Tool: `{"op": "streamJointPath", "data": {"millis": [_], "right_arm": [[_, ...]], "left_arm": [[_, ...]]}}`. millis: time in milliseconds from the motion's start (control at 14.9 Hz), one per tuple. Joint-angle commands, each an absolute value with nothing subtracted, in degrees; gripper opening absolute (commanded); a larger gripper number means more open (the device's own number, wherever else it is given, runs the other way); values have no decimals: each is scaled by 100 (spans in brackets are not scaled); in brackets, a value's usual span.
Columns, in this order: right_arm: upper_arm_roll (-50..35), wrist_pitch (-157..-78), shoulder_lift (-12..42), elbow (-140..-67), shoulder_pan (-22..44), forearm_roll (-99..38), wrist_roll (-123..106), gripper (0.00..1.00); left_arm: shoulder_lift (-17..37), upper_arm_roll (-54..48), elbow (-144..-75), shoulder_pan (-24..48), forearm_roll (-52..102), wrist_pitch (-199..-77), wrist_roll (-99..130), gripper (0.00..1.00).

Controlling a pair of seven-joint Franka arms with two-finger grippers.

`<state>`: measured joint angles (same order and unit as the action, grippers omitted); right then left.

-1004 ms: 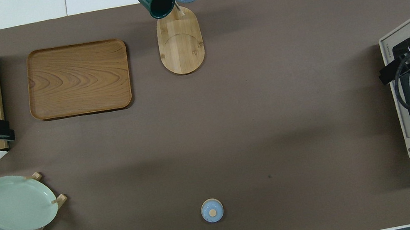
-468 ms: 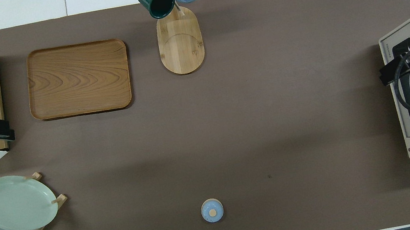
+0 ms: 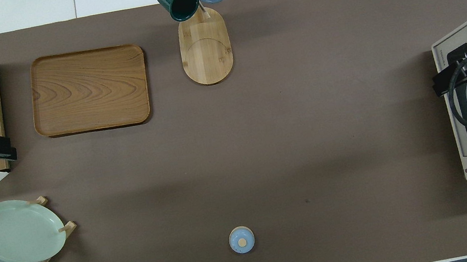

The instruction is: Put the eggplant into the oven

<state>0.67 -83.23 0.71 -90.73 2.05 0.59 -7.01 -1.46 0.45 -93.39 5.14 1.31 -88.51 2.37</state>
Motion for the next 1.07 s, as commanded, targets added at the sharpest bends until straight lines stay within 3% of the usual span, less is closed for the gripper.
{"op": "streamJointPath", "data": {"millis": [0,1004], "right_arm": [[105,-8306,149,-8948,185,-9,-589,100],[79,-8350,158,-8895,185,26,-589,100]], "left_arm": [[-325,18,-9554,466,176,-8965,211,100],[-325,18,-9554,466,176,-8965,202,100]]}}
